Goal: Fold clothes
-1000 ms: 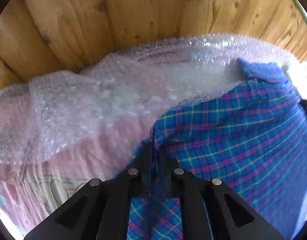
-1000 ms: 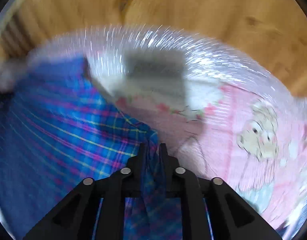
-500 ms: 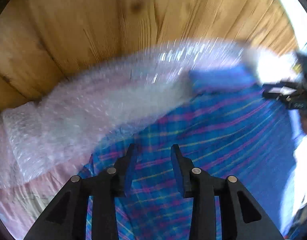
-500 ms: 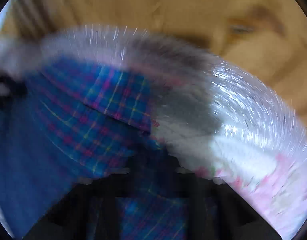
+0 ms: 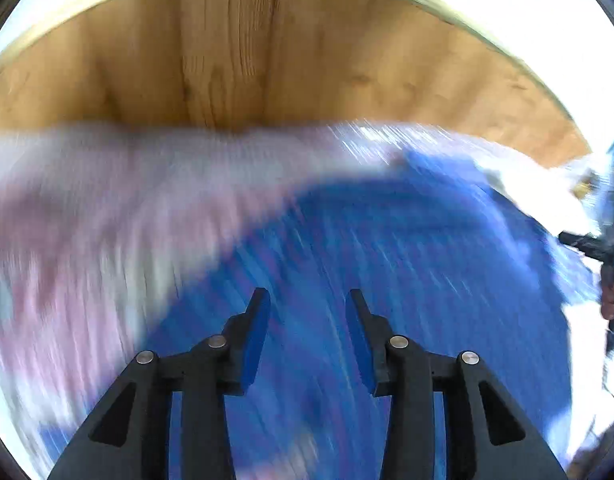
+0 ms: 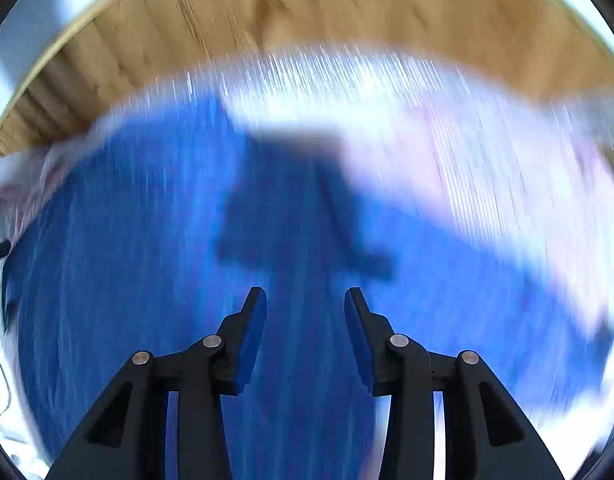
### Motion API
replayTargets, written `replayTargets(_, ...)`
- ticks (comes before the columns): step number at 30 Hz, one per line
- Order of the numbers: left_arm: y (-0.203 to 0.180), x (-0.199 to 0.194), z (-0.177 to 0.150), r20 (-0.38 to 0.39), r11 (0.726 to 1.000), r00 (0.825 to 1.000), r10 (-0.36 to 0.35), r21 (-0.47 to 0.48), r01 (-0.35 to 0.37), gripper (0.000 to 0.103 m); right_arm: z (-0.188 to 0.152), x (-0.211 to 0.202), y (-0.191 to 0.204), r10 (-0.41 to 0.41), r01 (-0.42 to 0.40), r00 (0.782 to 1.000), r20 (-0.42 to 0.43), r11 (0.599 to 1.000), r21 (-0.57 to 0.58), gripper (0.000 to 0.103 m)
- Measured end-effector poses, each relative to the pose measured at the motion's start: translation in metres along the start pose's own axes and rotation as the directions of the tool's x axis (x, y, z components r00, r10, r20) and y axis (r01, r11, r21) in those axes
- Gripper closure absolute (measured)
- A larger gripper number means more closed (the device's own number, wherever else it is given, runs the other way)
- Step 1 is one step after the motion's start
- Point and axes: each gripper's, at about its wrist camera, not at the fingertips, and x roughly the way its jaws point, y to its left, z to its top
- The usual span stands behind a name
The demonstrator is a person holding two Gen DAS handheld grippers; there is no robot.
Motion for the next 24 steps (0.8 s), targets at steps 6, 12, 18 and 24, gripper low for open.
replayTargets(6, -0.038, 0.019, -0.164, -0.267, 0.993, 0.957, -0.115, -0.066, 0.101, 0.062, -0.188, -0.007, 0.017, -0.104, 0.101, 0.975, -0.195, 0.995, -0.025, 0.056)
replayTargets(12, -0.046, -0.010, -0.266, -0.276, 0.999, 0.961, 0.035, 0.046, -0.023, 0.061, -0.308, -0.038, 0.033, -0.187, 0.180, 0.930, -0.318, 0.982, -0.053, 0.051)
replayTargets(18, -0.034, -0.031, -0.313, -0.312, 0.997, 0.947, 0.081, 0.012, -0.081, 0.060, -0.357, -0.072, 0.007, -0.170, 0.221, 0.931, -0.324, 0.967, 0.125, 0.050)
replayTargets(24, -0.029, -0.029, -0.324, -0.221, 0.972, 0.974, -0.055, -0.235, 0.001, 0.044, -0.365, -0.066, 0.019, 0.079, -0.022, 0.980, -0.181, 0.954, 0.299, 0.037)
